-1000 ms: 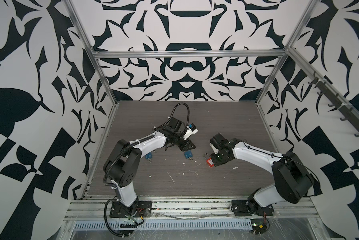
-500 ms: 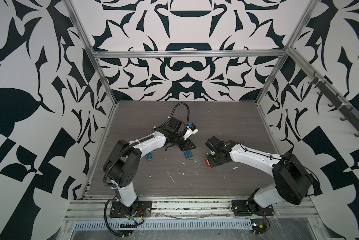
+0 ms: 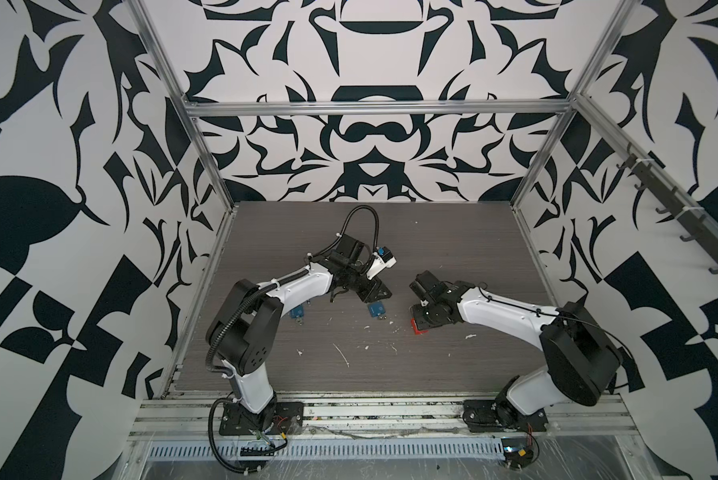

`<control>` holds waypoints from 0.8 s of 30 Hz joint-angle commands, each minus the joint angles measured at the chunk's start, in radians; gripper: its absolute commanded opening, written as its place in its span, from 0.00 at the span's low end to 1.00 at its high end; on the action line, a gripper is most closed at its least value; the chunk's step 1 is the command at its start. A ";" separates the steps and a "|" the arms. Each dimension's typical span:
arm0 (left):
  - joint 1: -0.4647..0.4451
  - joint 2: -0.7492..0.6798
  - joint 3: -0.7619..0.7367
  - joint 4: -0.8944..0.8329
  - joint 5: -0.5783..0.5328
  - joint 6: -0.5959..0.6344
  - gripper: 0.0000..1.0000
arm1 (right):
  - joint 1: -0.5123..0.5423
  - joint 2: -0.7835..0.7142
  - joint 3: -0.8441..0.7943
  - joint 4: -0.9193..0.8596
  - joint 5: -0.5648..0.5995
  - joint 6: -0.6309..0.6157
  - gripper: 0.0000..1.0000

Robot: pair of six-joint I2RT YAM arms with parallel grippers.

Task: Lock with the key

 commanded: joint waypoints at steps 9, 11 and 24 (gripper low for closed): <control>-0.005 -0.012 0.006 -0.013 0.016 -0.010 0.34 | 0.024 0.055 0.027 0.064 -0.053 0.014 0.00; -0.005 -0.012 0.006 -0.013 0.016 -0.010 0.33 | 0.031 0.068 0.036 0.069 -0.055 0.020 0.00; -0.005 -0.026 0.007 -0.016 0.010 -0.002 0.33 | 0.041 -0.046 0.030 0.005 0.060 0.030 0.00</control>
